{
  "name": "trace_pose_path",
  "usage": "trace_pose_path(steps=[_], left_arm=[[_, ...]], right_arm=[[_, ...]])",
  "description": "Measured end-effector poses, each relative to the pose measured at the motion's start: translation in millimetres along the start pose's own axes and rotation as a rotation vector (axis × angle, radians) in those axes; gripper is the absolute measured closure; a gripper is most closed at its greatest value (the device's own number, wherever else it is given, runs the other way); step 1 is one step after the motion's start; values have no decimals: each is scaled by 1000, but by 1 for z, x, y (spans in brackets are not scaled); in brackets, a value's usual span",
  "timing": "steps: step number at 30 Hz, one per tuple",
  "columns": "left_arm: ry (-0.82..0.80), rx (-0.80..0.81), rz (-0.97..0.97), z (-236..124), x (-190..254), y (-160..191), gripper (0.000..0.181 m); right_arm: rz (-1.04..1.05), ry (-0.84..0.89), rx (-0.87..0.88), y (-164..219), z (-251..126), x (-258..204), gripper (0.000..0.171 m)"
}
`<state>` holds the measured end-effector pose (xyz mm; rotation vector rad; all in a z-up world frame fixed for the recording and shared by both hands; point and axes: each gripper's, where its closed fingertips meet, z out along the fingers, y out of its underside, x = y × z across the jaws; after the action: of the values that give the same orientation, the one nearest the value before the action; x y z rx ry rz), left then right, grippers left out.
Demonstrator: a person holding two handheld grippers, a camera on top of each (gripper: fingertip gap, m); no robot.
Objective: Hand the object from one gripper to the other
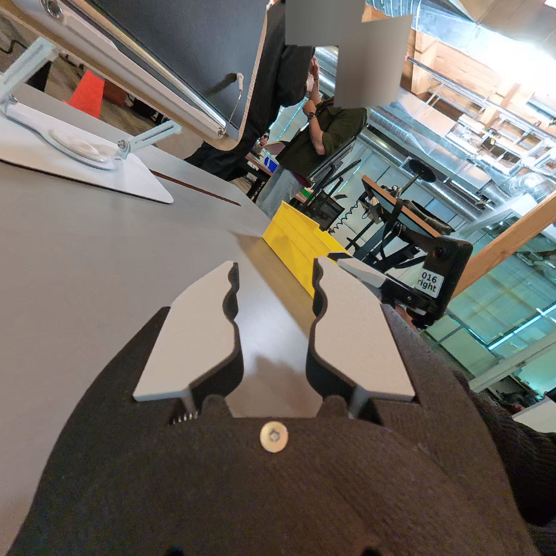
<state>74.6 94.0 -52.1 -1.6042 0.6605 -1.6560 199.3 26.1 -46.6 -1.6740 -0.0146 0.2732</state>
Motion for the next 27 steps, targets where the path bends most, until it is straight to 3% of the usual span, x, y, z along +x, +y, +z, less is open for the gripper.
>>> trace_pose_path(steps=[6, 10, 15, 18, 21, 25, 27], left_arm=[[-9, -13, 42, -1, 0, -2, 139], [-9, -39, 118, -3, 6, -6, 142], [86, -10, 139, -38, 29, -61, 150], [-149, 115, 327, -100, 6, -125, 152], [-534, 225, 483, -189, -37, -179, 158], [-951, 121, 496, -288, -103, -187, 140], [-959, 126, 422, -306, -113, -185, 138]], right_arm=[[137, -51, 1, 2, -1, 3, 149], [121, -64, -15, 4, 1, -1, 149], [71, -72, -38, 7, 4, -7, 150], [63, -76, -44, 8, 5, -9, 150], [61, -75, -44, 8, 5, -9, 150], [65, -75, -53, 11, 6, -8, 150], [62, -76, -57, 11, 7, -9, 150]])
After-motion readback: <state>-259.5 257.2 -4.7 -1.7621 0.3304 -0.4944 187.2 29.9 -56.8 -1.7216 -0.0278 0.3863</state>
